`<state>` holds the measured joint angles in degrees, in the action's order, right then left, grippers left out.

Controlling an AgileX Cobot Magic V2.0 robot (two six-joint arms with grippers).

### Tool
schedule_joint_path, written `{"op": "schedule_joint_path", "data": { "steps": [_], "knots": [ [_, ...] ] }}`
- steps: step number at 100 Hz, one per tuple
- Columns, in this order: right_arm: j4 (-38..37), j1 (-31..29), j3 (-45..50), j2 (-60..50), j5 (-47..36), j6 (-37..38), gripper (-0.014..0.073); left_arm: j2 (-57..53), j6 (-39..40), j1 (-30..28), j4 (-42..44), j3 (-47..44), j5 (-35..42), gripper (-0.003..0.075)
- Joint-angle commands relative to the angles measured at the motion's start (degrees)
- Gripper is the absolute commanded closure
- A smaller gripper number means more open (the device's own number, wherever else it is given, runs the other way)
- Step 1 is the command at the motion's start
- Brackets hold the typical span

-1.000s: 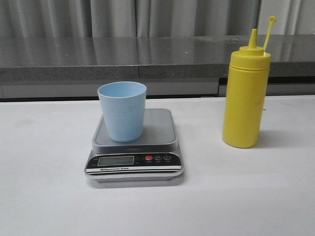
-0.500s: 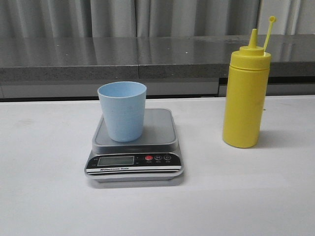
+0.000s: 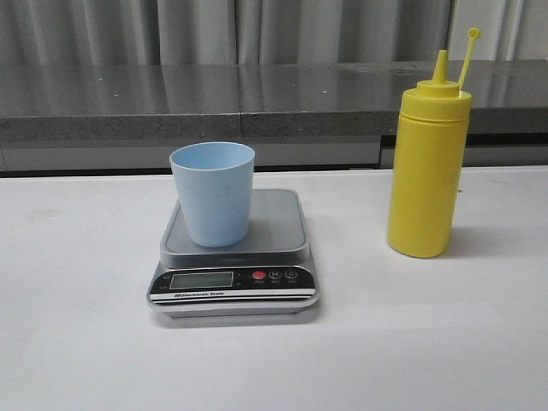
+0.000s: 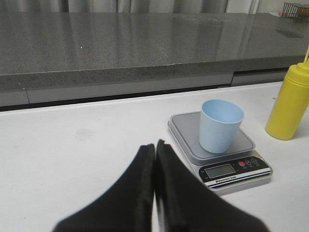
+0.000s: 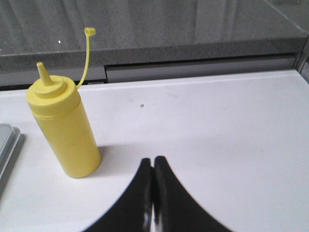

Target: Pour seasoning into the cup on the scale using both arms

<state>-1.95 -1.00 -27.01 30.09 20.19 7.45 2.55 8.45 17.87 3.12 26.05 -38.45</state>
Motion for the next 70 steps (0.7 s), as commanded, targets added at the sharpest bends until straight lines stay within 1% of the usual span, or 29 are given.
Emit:
{"op": "schedule_joint_path", "data": {
  "steps": [1, 15, 19, 24, 29, 36, 41, 43, 48, 55, 57, 62, 70],
  "knots": [
    [-0.2, 0.3, -3.1, 4.0, -3.3, -0.1, 0.0662, 0.9, 0.4, -0.1, -0.4, 1.4, 4.3, 0.0740],
    [-0.2, 1.8, -4.7, 9.1, -3.5, -0.5, 0.0656, 0.9, 0.4, -0.1, -0.4, 1.4, 4.3, 0.0740],
    [-0.2, 2.5, -5.0, 10.5, -3.9, -0.5, 0.0641, 0.9, 0.4, -0.1, -0.4, 1.4, 4.3, 0.0740],
    [-0.2, 3.4, -5.4, 12.0, -4.5, -0.5, 0.0601, 0.9, 0.4, -0.1, -0.4, 1.4, 4.3, 0.0740],
    [-0.2, 4.2, -5.4, 13.4, -6.0, -0.5, 0.0539, 0.9, 0.4, -0.1, -0.4, 1.4, 4.3, 0.0740],
    [-0.2, 5.3, -5.4, 15.4, -8.0, -0.5, 0.0415, 0.9, 0.4, -0.1, -0.4, 1.4, 4.3, 0.0740],
    [-0.2, 6.0, -5.4, 16.7, -9.6, -0.5, 0.0293, 0.9, 0.4, -0.1, -0.4, 1.4, 4.3, 0.0740],
    [-0.2, 6.3, -5.4, 17.2, -10.4, -0.5, 0.0261, 0.9, 0.4, -0.1, -0.4, 1.4, 4.3, 0.0740],
    [-0.2, 7.0, -5.4, 18.4, -12.0, -0.5, 0.0131, 0.9, 0.4, -0.1, -0.4, 1.4, 4.3, 0.0740],
    [-0.2, 7.9, -5.4, 20.1, -14.2, -0.5, -0.0003, 0.9, 0.4, -0.1, -0.4, 1.4, 4.3, 0.0740],
    [-0.2, 8.2, -5.4, 20.6, -14.8, -0.5, -0.0030, 0.9, 0.4, -0.1, -0.4, 1.4, 4.3, 0.0740],
    [-0.2, 8.7, -5.4, 21.7, -16.6, -0.5, -0.0066, 0.9, 0.4, -0.1, -0.4, 1.4, 4.3, 0.0740],
    [-0.2, 9.5, -5.4, 23.6, -19.5, -0.5, -0.0063, 0.9, 0.4, -0.1, -0.4, 1.4, 4.3, 0.0740]
  ]
}}
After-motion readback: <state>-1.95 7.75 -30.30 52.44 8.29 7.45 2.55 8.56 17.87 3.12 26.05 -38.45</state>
